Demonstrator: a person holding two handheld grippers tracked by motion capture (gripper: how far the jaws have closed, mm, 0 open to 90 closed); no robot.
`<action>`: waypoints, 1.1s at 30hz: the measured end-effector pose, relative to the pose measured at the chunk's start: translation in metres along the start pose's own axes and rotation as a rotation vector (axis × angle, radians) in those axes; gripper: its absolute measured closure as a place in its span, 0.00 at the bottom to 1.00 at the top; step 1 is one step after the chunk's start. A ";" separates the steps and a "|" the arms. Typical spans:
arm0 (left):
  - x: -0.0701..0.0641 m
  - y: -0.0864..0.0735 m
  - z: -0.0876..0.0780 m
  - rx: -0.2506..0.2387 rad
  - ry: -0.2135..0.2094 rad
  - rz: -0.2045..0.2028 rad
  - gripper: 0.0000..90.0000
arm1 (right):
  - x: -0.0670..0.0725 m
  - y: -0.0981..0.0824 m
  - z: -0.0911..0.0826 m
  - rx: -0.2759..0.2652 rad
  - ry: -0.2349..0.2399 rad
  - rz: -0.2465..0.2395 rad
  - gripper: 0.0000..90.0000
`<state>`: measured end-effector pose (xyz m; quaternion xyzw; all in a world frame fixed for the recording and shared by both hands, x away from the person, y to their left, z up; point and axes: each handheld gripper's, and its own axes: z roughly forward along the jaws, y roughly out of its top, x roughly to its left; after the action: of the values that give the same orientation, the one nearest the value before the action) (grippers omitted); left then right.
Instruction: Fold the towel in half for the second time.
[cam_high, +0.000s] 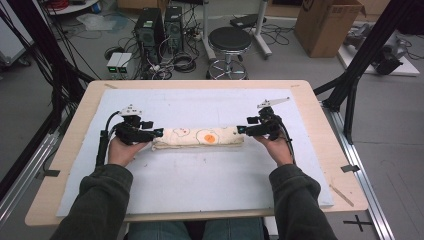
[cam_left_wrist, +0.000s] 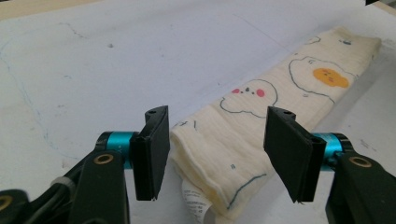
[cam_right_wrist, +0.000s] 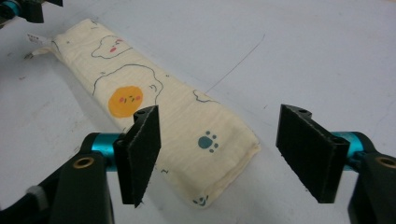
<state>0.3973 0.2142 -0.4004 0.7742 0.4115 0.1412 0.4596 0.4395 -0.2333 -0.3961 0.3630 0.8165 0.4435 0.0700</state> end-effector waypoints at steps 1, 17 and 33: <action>-0.001 0.000 0.000 -0.005 -0.001 -0.002 0.43 | 0.001 0.000 0.000 -0.003 -0.007 0.001 0.29; -0.014 -0.001 -0.015 -0.014 -0.018 0.037 0.37 | 0.013 -0.005 -0.009 -0.026 -0.009 0.004 0.19; -0.028 -0.004 -0.033 -0.009 -0.030 0.090 0.34 | 0.026 -0.010 -0.022 -0.057 -0.002 -0.011 0.14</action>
<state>0.3585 0.2136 -0.3817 0.7920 0.3685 0.1519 0.4624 0.4058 -0.2343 -0.3848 0.3568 0.8054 0.4659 0.0836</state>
